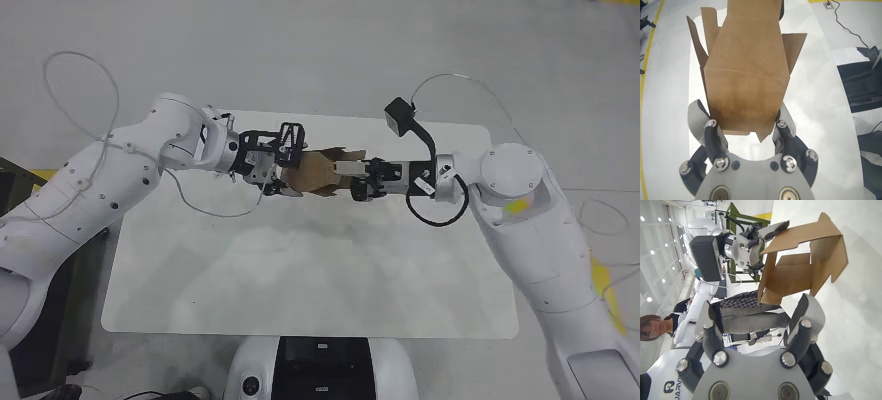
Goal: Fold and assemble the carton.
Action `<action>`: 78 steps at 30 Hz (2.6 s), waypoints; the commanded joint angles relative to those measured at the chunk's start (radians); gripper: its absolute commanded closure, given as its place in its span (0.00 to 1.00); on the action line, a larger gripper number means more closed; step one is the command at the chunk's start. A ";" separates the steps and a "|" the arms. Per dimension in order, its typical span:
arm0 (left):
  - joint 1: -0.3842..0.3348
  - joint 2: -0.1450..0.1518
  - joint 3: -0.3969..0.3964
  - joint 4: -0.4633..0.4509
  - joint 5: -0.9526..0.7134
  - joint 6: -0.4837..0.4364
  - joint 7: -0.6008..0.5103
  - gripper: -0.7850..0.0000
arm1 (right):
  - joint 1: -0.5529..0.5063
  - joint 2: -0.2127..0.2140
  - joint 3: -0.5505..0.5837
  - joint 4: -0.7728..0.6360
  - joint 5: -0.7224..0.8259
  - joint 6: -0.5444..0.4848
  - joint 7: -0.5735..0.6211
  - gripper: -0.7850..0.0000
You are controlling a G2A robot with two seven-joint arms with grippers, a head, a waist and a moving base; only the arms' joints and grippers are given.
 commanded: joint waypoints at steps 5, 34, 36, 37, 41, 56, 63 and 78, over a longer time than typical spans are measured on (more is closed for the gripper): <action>0.025 0.015 -0.022 0.011 -0.040 0.000 0.072 1.00 | -0.048 0.010 0.060 -0.030 0.020 -0.096 -0.041 0.00; 0.035 0.129 0.033 -0.063 0.063 0.000 0.564 1.00 | -0.171 0.030 0.138 0.014 0.089 -0.225 -0.105 0.00; 0.027 0.132 0.048 -0.066 0.080 0.000 0.605 1.00 | -0.170 0.029 0.136 0.027 0.096 -0.234 -0.109 0.00; 0.023 0.134 0.057 -0.066 0.090 0.000 0.622 1.00 | -0.169 0.029 0.135 0.032 0.098 -0.236 -0.111 0.00; -0.001 0.137 0.091 -0.059 0.121 0.000 0.669 1.00 | -0.158 0.028 0.122 0.037 0.094 -0.241 -0.101 0.09; -0.055 0.111 0.154 -0.029 0.159 0.000 0.707 1.00 | -0.108 0.020 0.056 0.042 0.079 -0.233 -0.074 0.18; -0.059 0.094 0.154 -0.012 0.155 0.000 0.699 1.00 | -0.094 0.020 0.039 0.043 0.064 -0.226 -0.061 0.18; -0.068 0.067 0.154 0.013 0.162 0.000 0.715 1.00 | -0.076 0.020 0.036 0.050 0.068 -0.226 -0.058 0.35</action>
